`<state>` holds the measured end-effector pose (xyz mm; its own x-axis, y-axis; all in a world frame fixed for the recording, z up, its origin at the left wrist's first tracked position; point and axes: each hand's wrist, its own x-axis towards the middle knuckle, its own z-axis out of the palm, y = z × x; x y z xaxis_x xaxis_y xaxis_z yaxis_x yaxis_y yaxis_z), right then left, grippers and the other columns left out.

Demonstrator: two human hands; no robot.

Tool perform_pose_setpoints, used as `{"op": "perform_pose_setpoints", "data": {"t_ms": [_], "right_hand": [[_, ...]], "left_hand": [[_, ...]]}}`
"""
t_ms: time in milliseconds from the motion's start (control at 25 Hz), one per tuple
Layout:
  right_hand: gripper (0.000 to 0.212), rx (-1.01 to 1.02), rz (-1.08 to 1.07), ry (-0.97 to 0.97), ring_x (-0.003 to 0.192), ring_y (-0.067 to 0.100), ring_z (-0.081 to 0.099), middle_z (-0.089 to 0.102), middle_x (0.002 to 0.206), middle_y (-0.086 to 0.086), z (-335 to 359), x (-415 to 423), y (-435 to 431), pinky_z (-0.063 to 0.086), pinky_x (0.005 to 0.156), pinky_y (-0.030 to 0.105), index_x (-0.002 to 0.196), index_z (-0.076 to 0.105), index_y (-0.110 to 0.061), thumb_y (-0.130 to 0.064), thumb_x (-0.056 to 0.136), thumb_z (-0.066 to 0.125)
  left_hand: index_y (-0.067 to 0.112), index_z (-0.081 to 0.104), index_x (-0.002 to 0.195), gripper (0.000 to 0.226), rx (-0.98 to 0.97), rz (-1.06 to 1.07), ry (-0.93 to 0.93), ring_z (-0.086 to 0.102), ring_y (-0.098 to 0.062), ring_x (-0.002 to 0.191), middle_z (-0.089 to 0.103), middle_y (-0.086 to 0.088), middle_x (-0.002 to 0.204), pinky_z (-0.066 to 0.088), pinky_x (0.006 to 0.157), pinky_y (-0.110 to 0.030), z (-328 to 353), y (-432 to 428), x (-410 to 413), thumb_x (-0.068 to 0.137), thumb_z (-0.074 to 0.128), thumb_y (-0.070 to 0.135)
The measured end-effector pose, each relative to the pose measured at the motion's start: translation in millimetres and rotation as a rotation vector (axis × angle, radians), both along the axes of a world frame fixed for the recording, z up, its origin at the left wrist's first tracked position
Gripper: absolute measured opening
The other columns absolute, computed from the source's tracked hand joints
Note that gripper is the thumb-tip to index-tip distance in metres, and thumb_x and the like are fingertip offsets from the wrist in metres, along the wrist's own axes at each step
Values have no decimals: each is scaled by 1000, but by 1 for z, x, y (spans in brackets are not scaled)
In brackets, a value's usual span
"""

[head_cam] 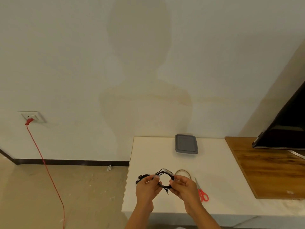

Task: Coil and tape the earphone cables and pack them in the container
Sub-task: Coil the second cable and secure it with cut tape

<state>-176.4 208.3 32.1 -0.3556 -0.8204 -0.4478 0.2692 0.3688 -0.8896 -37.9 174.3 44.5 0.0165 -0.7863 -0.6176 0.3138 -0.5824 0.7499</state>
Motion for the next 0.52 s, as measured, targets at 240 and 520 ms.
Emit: {"op": "perform_pose_setpoints", "data": {"t_ms": [240, 520], "right_hand": [[17, 41, 0, 284, 75, 18, 71, 73, 78, 4, -73, -1, -84, 57, 64, 20, 95, 74, -4, 3, 82, 65], [13, 76, 187, 656, 60, 17, 52, 60, 62, 2, -126, -8, -140, 39, 52, 17, 74, 66, 0, -10, 82, 68]], "left_hand": [[2, 60, 122, 38, -40, -189, -390, 69, -23, 86, 70, -12, 97, 59, 74, -29, -63, -89, -15, 84, 63, 3], [8, 49, 129, 41, -45, -298, -547, 59, -14, 76, 65, -12, 109, 50, 63, -20, -108, -138, -23, 89, 50, -1]]}}
